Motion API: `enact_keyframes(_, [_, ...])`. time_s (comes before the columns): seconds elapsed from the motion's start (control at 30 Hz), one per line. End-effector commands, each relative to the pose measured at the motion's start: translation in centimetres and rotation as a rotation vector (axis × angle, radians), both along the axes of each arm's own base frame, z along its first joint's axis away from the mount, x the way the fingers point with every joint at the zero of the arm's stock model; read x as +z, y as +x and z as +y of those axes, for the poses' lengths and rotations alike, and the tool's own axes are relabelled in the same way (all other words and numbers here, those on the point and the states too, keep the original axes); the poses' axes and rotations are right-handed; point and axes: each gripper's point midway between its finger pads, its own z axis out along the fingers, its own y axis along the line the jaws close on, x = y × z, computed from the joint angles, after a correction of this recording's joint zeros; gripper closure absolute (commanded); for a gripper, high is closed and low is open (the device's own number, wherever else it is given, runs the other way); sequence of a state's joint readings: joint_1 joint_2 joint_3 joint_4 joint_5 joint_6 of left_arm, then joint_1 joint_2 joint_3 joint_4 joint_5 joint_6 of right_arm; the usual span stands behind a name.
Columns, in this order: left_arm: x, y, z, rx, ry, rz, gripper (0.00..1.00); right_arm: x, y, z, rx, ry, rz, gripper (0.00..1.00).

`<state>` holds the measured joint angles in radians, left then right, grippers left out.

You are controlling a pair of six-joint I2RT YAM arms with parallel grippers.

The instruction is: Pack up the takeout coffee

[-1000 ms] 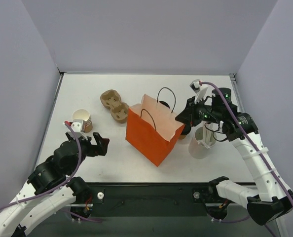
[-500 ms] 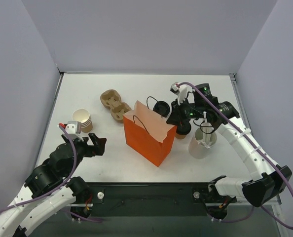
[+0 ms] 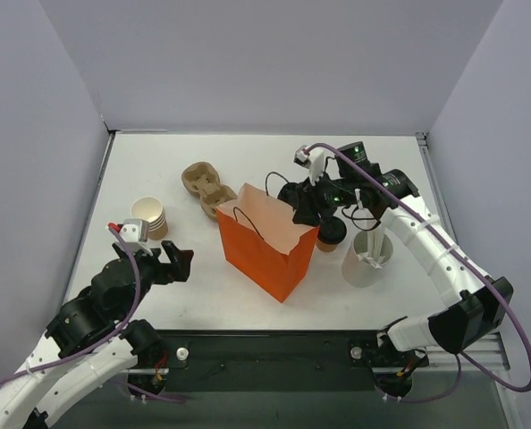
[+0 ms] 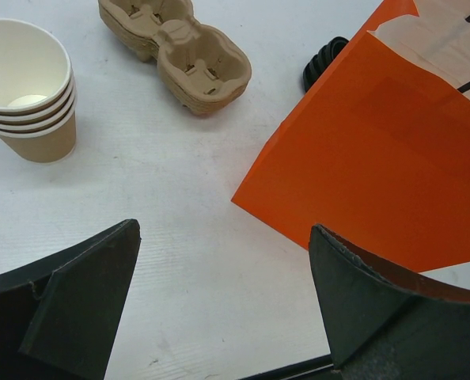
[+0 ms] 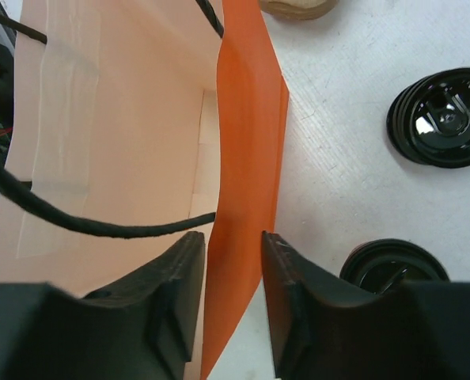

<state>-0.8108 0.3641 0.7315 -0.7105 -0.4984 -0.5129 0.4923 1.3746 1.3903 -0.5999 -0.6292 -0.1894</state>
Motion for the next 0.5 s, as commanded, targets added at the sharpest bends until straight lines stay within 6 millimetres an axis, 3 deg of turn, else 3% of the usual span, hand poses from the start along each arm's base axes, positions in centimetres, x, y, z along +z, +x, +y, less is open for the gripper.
enact_keyframes(0.0, [0.9, 0.4, -0.4, -0.016, 0.0, -0.038, 0.03, 3.2, 0.8, 0.8, 0.06, 0.033, -0.1, 0.6])
enact_keyframes(0.1, [1.5, 0.4, -0.6, -0.039, 0.02, -0.056, 0.05, 4.7, 1.2, 0.9, 0.048, 0.049, -0.131, 0.54])
enact_keyframes(0.23, [3.8, 0.7, -0.5, -0.05, 0.066, -0.096, 0.06, 6.4, 1.9, 0.2, -0.025, 0.047, -0.167, 0.34])
enact_keyframes(0.33, [5.8, 1.5, -0.9, -0.069, 0.144, -0.105, 0.07, 7.8, 1.7, -0.5, -0.081, 0.059, -0.193, 0.31])
enact_keyframes(0.47, [6.6, 3.4, -2.1, -0.086, 0.279, -0.062, 0.09, 9.2, 0.8, -1.4, -0.173, 0.095, -0.189, 0.24])
